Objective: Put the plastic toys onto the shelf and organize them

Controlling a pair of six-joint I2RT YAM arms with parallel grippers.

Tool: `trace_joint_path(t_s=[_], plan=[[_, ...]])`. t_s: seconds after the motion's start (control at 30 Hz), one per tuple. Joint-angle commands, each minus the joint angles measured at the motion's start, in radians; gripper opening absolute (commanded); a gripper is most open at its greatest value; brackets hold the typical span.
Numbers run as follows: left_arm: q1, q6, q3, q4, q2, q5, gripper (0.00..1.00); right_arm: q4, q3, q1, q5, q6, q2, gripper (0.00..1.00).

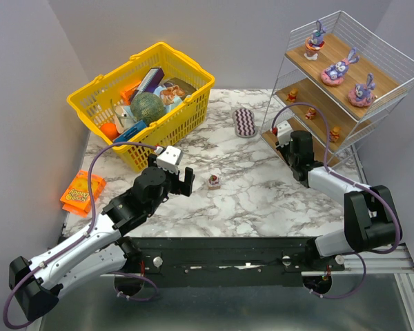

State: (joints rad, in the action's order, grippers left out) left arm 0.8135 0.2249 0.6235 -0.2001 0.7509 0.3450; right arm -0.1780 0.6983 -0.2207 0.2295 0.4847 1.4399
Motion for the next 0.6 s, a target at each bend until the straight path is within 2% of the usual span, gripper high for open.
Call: trace_joint_path(t_s=[0.0, 0.13, 0.4, 0.57], plan=[[-0.005, -0.006, -0.01, 0.018, -0.008, 0.019, 0.99, -0.018, 0.026, 0.004, 0.033, 0.015, -0.012, 0.43], [-0.005, -0.002, -0.01, 0.019, -0.005, 0.017, 0.99, 0.004, 0.029, 0.004, -0.002, 0.017, -0.027, 0.46], [-0.005, -0.002, -0.008, 0.022, -0.004, 0.011, 0.99, 0.028, 0.006, -0.02, -0.068, 0.017, -0.033, 0.44], [-0.007, -0.001, -0.008, 0.019, -0.007, 0.009, 0.99, 0.038, 0.013, -0.054, -0.064, 0.026, 0.008, 0.29]])
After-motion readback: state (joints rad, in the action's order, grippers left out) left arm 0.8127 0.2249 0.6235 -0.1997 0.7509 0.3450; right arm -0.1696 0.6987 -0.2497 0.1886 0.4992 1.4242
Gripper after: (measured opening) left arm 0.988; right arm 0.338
